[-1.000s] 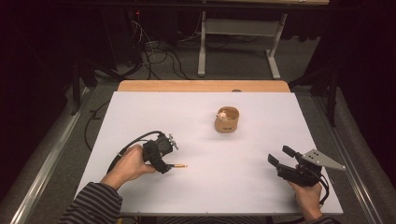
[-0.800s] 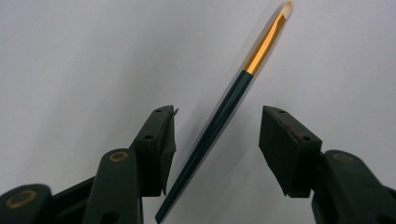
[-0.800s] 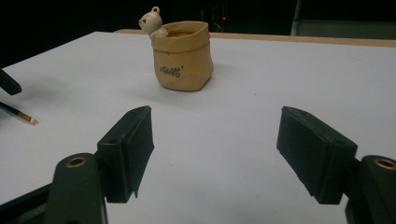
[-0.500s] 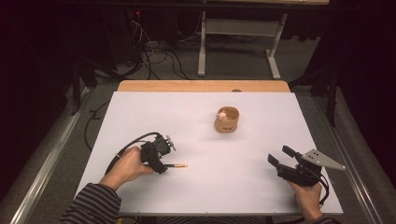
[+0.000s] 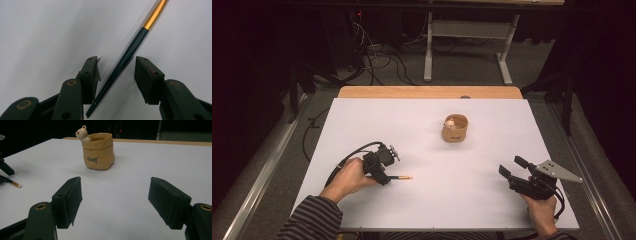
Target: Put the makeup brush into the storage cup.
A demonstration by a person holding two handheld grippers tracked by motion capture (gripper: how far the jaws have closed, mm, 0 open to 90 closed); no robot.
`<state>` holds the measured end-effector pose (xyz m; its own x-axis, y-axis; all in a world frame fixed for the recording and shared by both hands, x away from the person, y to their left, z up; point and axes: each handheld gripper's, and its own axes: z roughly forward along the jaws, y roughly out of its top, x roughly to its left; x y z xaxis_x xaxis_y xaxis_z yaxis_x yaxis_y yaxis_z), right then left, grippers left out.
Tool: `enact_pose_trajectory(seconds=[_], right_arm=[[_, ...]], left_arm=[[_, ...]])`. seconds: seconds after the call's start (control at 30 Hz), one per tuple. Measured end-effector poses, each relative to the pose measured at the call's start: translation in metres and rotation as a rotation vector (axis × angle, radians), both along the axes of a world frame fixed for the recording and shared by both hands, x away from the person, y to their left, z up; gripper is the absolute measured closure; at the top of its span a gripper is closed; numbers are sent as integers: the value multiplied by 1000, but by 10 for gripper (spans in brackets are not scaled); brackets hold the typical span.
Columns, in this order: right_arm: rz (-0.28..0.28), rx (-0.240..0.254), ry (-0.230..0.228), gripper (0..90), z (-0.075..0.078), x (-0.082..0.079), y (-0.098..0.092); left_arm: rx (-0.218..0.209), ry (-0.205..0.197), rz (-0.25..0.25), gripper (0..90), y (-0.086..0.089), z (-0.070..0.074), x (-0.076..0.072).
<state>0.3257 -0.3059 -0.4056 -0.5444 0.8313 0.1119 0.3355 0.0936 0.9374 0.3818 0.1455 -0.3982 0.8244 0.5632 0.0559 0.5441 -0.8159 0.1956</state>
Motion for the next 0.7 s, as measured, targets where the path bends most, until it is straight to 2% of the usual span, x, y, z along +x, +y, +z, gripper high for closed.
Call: enact_pose_trajectory(seconds=[0.33, 0.43, 0.7], right_arm=[[1, -1, -1, 290, 0, 0, 0], [-1, -1, 1, 290, 0, 0, 0], [-2, -1, 9, 290, 0, 0, 0]], left_arm=[[-8, 25, 3, 593, 1, -1, 2], [-20, 46, 3, 615, 2, -1, 4], [-26, 59, 3, 669, 3, -1, 5]])
